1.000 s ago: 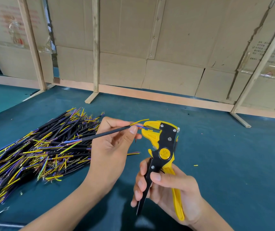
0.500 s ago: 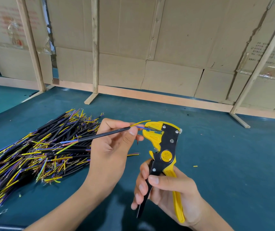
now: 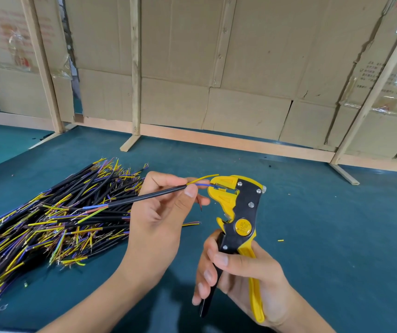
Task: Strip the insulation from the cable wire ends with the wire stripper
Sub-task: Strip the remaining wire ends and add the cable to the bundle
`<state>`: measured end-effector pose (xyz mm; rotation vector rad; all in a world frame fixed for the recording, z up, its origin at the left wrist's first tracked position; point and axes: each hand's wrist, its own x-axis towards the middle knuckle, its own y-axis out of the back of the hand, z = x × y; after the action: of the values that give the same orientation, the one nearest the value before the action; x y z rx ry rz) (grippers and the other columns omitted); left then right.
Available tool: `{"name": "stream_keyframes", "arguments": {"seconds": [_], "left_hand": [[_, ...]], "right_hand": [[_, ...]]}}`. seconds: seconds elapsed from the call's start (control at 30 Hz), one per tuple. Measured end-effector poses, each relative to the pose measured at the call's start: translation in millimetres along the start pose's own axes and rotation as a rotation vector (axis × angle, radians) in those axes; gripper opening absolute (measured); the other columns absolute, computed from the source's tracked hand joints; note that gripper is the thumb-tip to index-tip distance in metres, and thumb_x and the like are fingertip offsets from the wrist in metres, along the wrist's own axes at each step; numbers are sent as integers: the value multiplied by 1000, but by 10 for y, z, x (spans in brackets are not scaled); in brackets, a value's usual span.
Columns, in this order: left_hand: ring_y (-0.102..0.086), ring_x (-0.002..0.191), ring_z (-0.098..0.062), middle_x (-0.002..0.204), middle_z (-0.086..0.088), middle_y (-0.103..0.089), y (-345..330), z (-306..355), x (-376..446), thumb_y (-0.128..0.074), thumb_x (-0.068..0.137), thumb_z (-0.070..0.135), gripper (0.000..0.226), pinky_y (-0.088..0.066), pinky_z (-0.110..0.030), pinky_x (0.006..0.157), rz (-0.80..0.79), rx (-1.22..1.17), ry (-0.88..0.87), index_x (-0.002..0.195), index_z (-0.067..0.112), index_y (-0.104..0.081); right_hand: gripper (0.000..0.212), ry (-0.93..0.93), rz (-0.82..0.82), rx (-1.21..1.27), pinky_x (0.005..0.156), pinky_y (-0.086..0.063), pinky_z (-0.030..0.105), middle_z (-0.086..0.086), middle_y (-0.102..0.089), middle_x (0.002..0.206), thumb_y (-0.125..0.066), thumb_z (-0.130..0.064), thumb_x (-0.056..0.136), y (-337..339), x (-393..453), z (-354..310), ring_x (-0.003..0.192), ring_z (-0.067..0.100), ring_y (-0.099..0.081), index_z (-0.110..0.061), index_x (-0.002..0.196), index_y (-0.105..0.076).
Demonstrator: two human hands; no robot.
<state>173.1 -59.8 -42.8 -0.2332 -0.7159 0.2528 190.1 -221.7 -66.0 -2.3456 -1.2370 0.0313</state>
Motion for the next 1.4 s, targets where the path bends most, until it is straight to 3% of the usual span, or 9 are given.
{"name": "stream_keyframes", "arguments": {"seconds": [0.3, 0.8, 1.4], "left_hand": [[-73, 80, -26, 95, -11, -76, 42, -27, 27, -59, 97, 11, 5, -51, -18, 76, -22, -40, -3, 94, 15, -56], [-73, 80, -26, 100, -12, -75, 42, 7, 17, -61, 94, 5, 6, -52, -20, 78, -26, -27, -23, 95, 5, -55], [-73, 80, -27, 99, -11, -75, 51, -29, 19, -64, 94, 5, 8, -54, -25, 80, 1, -23, -22, 94, 3, -57]], "right_hand": [[11, 9, -18, -34, 76, -54, 48, 13, -60, 76, -66, -9, 92, 20, -6, -17, 70, 31, -62, -4, 91, -57], [4, 27, 35, -81, 71, -54, 48, 14, -57, 71, -60, -5, 91, -9, -11, -19, 65, 31, -61, -4, 88, -57], [14, 28, 45, -91, 69, -55, 46, 14, -56, 68, -59, -9, 92, -42, 3, -24, 62, 30, -60, -4, 80, -54]]}}
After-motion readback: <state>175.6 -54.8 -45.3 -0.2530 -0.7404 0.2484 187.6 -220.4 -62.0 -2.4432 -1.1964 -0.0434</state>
